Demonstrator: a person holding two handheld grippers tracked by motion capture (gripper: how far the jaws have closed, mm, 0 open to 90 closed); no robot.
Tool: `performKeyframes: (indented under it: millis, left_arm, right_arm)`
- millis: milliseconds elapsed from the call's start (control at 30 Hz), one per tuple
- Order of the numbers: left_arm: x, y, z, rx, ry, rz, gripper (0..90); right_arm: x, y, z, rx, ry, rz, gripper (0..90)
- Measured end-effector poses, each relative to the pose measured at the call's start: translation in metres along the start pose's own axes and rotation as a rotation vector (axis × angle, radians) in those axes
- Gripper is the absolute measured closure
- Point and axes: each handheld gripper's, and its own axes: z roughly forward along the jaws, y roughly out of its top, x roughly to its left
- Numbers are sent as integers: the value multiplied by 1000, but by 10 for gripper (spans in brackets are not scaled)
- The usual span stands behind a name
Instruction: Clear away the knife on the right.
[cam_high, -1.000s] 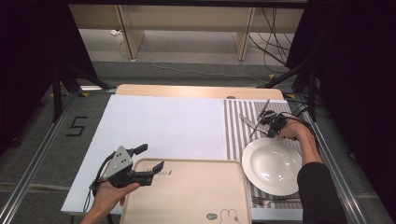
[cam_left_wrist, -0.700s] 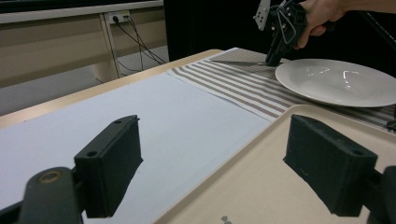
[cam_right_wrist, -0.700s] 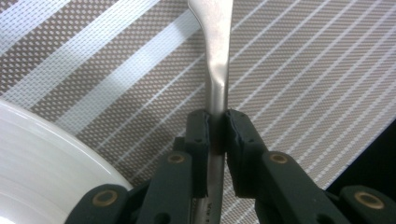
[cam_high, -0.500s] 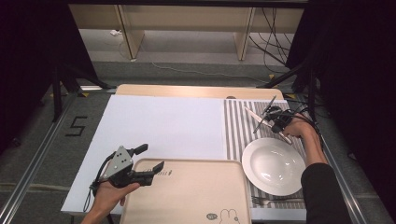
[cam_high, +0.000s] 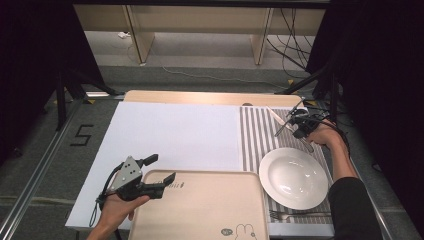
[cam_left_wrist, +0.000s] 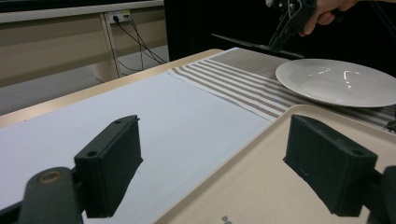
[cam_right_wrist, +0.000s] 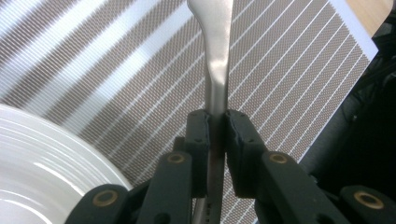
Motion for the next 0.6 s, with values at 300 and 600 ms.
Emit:
performKeyframes:
  millis: [300, 600]
  left_arm:
    - [0, 0, 0, 1, 2, 1, 176]
    - [0, 0, 0, 4, 10, -4, 176]
  right_arm:
    - [-2, -3, -20, -81, 33, 93, 802]
    - [6, -17, -40, -261, 139, 196, 803]
